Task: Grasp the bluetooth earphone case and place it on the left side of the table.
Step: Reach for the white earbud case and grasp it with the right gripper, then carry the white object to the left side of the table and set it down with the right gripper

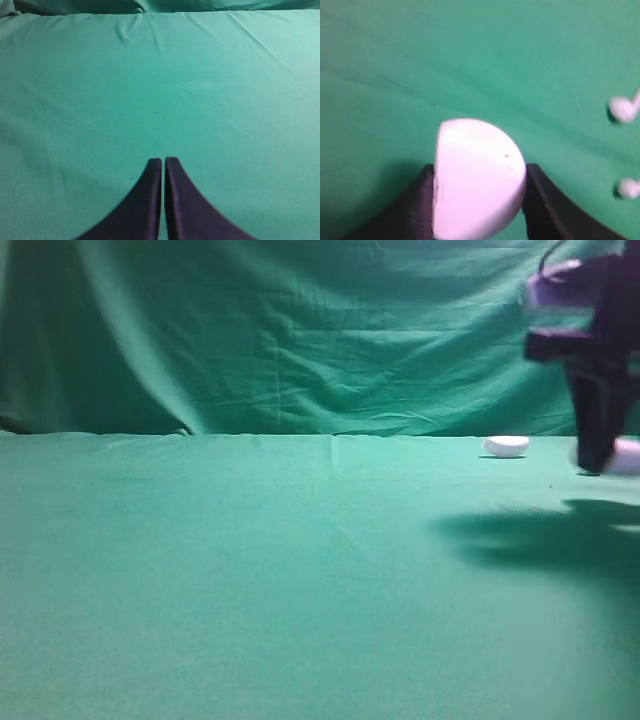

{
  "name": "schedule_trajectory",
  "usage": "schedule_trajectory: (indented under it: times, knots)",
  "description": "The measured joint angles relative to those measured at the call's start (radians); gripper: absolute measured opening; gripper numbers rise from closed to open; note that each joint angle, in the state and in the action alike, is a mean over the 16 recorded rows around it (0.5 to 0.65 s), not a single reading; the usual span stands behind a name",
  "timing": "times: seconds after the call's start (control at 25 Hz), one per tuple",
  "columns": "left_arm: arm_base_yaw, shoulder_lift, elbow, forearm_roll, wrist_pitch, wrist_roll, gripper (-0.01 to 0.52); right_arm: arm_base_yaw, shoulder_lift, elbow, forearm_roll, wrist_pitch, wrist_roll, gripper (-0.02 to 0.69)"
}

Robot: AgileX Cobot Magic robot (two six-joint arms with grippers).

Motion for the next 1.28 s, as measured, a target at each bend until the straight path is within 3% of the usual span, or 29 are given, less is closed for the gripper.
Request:
schedule_trajectory:
  times: [0.32, 0.56, 0.8, 1.12, 1.28]
  knots:
    - [0.0, 0.0, 0.0, 0.0, 0.0, 0.0, 0.0, 0.251, 0.245, -0.409, 0.021, 0.056, -0.028, 0.335]
    - [0.0, 0.0, 0.0, 0.0, 0.0, 0.0, 0.0, 0.371, 0.451, -0.588, 0.021, 0.063, -0.032, 0.335]
    - [0.0, 0.0, 0.0, 0.0, 0.0, 0.0, 0.0, 0.425, 0.571, -0.65, 0.016, 0.038, -0.034, 0.357]
    - [0.0, 0.0, 0.0, 0.0, 0.0, 0.0, 0.0, 0.439, 0.592, -0.69, 0.005, 0.078, -0.029, 0.487]
    - [0.0, 0.0, 0.0, 0.0, 0.0, 0.0, 0.0, 0.437, 0.542, -0.732, -0.014, 0.158, -0.008, 0.471]
